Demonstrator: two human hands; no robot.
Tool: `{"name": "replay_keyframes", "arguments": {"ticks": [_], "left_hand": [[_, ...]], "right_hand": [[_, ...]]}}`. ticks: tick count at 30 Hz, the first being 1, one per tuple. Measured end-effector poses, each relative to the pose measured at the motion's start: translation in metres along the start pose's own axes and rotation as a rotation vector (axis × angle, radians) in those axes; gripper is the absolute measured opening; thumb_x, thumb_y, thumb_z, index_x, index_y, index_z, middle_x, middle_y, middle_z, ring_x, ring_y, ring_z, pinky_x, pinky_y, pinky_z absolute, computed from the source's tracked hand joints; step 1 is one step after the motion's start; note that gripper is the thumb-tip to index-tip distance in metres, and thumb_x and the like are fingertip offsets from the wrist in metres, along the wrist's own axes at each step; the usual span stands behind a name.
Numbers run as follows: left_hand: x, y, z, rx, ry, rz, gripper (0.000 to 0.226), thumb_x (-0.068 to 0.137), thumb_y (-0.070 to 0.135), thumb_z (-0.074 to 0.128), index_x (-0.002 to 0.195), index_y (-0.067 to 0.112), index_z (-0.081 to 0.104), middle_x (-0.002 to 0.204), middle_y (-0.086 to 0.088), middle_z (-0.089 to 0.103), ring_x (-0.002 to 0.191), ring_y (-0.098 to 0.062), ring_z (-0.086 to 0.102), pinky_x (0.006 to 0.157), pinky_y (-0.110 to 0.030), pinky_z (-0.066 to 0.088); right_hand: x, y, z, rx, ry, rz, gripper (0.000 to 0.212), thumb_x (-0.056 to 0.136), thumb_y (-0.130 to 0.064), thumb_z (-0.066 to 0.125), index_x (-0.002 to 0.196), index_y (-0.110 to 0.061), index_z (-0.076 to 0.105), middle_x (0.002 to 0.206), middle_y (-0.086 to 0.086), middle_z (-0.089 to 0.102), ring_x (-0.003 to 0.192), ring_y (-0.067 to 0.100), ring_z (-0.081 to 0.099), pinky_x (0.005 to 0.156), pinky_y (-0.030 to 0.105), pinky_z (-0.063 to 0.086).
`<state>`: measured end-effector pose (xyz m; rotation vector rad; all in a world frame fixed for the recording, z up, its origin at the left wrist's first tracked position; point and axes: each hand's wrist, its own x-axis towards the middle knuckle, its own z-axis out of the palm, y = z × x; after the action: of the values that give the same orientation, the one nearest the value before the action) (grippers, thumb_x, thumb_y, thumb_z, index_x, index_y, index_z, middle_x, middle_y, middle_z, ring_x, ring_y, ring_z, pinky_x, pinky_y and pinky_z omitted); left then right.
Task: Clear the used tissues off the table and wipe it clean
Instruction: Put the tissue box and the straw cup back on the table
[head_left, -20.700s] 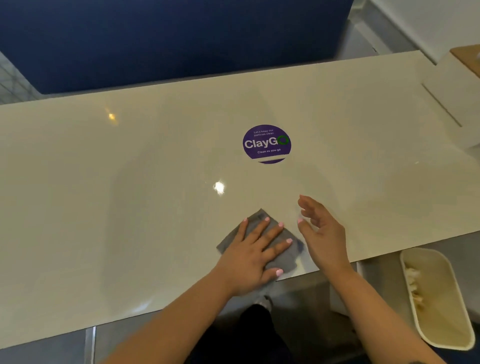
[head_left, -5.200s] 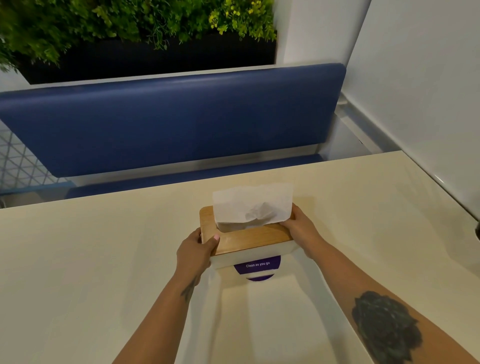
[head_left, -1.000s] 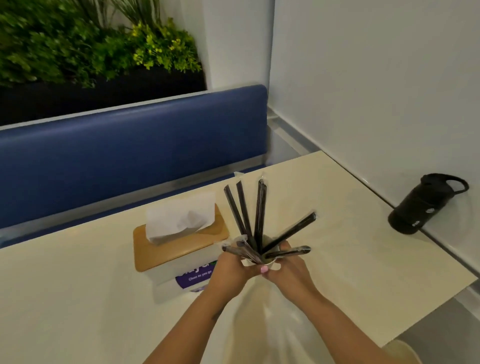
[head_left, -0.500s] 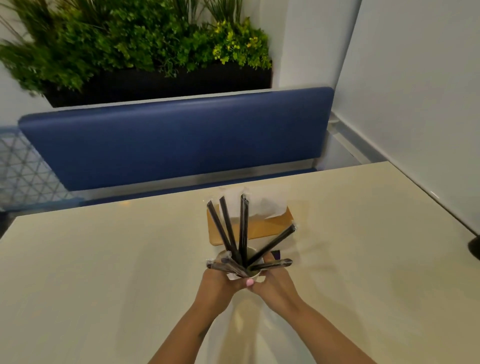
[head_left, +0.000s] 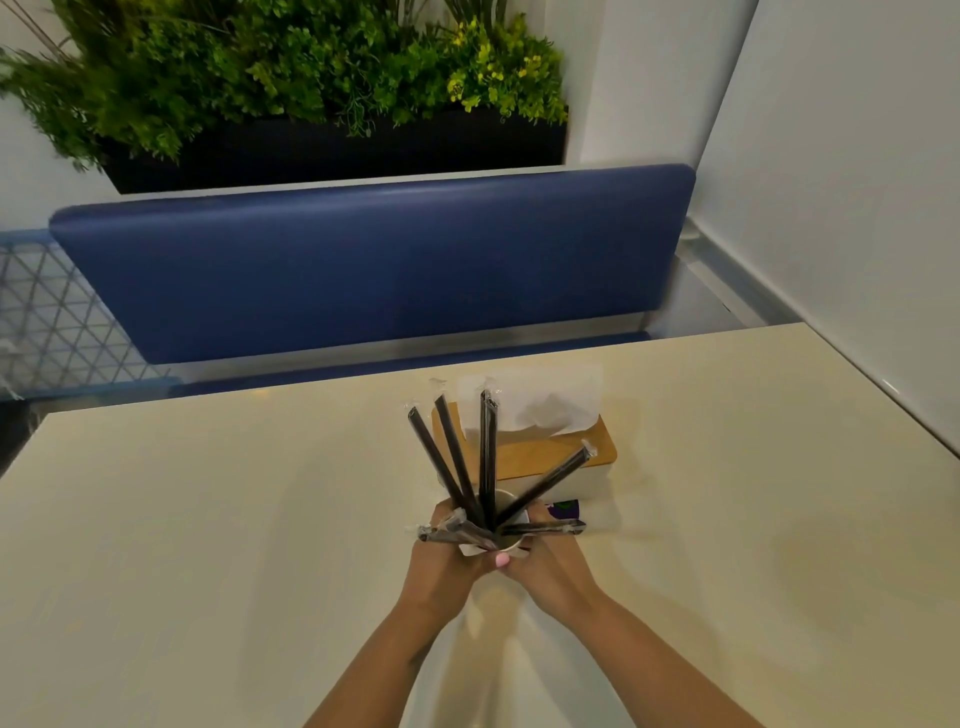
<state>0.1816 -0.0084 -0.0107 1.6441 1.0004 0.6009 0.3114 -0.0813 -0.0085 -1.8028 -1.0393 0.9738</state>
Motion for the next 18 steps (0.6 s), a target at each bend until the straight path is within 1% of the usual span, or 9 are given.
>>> {"name": "replay_keyframes", "arguments": {"ticks": [3, 6, 7, 9, 12, 13, 15, 16, 18], "left_hand": [[0.001, 0.0, 0.001, -0.004, -0.009, 0.002, 0.044, 0.068, 0.018, 0.083, 0.109, 0.017, 0.066, 0.104, 0.007, 0.069, 0.1, -0.008, 0.063, 0.089, -0.035, 0.052], [-0.001, 0.002, 0.002, 0.015, -0.005, -0.011, 0.039, 0.071, 0.018, 0.081, 0.106, 0.027, 0.067, 0.106, 0.013, 0.065, 0.1, -0.002, 0.059, 0.088, -0.03, 0.051], [-0.002, 0.003, 0.002, 0.025, 0.003, -0.012, 0.038, 0.071, 0.019, 0.081, 0.103, 0.032, 0.065, 0.106, 0.013, 0.064, 0.1, -0.002, 0.058, 0.087, -0.028, 0.05], [-0.004, 0.004, 0.003, 0.028, 0.018, -0.017, 0.042, 0.069, 0.018, 0.082, 0.097, 0.04, 0.061, 0.107, 0.011, 0.065, 0.102, -0.006, 0.059, 0.089, -0.027, 0.048], [-0.006, 0.0, 0.003, 0.046, 0.025, -0.019, 0.046, 0.068, 0.017, 0.083, 0.1, 0.04, 0.06, 0.109, 0.012, 0.064, 0.104, -0.006, 0.058, 0.091, -0.024, 0.046], [-0.007, -0.001, 0.003, 0.058, 0.026, -0.019, 0.045, 0.068, 0.019, 0.083, 0.101, 0.039, 0.06, 0.109, 0.012, 0.064, 0.104, -0.006, 0.058, 0.091, -0.025, 0.046], [-0.01, -0.002, 0.002, 0.081, 0.038, -0.045, 0.042, 0.068, 0.023, 0.083, 0.097, 0.041, 0.059, 0.109, 0.014, 0.063, 0.103, -0.006, 0.057, 0.088, -0.025, 0.046], [-0.012, -0.001, 0.003, 0.092, 0.043, -0.058, 0.042, 0.068, 0.024, 0.083, 0.095, 0.043, 0.058, 0.107, 0.017, 0.062, 0.1, -0.002, 0.055, 0.085, -0.018, 0.045], [-0.019, 0.002, 0.003, 0.123, 0.063, -0.093, 0.041, 0.068, 0.023, 0.083, 0.09, 0.043, 0.055, 0.097, 0.025, 0.057, 0.089, 0.007, 0.052, 0.073, -0.003, 0.039]], "right_hand": [[0.002, 0.003, 0.0, 0.019, 0.008, 0.028, 0.052, 0.074, -0.022, 0.073, 0.122, -0.027, 0.053, 0.114, -0.01, 0.065, 0.108, 0.008, 0.059, 0.091, 0.022, 0.048], [0.003, 0.003, -0.001, 0.011, -0.024, 0.037, 0.043, 0.079, -0.01, 0.071, 0.117, -0.022, 0.055, 0.108, -0.01, 0.064, 0.099, 0.008, 0.059, 0.081, 0.015, 0.05], [0.002, 0.002, -0.001, -0.01, -0.031, 0.039, 0.042, 0.08, -0.008, 0.07, 0.117, -0.018, 0.055, 0.108, -0.009, 0.064, 0.098, 0.009, 0.059, 0.077, 0.013, 0.049], [0.002, 0.005, -0.002, -0.012, -0.015, 0.043, 0.047, 0.078, -0.004, 0.072, 0.121, -0.013, 0.055, 0.111, -0.005, 0.066, 0.098, 0.008, 0.062, 0.075, 0.012, 0.048], [0.0, 0.003, -0.004, -0.066, -0.078, 0.093, 0.04, 0.084, -0.013, 0.067, 0.121, -0.011, 0.053, 0.111, -0.003, 0.062, 0.092, 0.004, 0.058, 0.07, 0.01, 0.047], [-0.001, 0.001, -0.005, -0.073, -0.075, 0.107, 0.039, 0.085, -0.016, 0.066, 0.122, -0.011, 0.053, 0.111, -0.001, 0.062, 0.091, 0.003, 0.056, 0.068, 0.009, 0.045], [0.001, 0.006, -0.005, -0.036, -0.035, 0.084, 0.041, 0.083, -0.015, 0.07, 0.121, -0.011, 0.056, 0.107, -0.007, 0.063, 0.086, -0.008, 0.057, 0.072, 0.008, 0.046], [0.0, 0.008, -0.005, -0.035, -0.021, 0.083, 0.043, 0.081, -0.015, 0.072, 0.121, -0.013, 0.058, 0.104, -0.011, 0.063, 0.087, -0.01, 0.057, 0.072, 0.004, 0.044], [-0.002, 0.006, -0.002, -0.089, -0.011, 0.108, 0.046, 0.075, -0.025, 0.075, 0.119, -0.019, 0.061, 0.106, -0.012, 0.064, 0.094, -0.003, 0.057, 0.068, -0.001, 0.039]]}}
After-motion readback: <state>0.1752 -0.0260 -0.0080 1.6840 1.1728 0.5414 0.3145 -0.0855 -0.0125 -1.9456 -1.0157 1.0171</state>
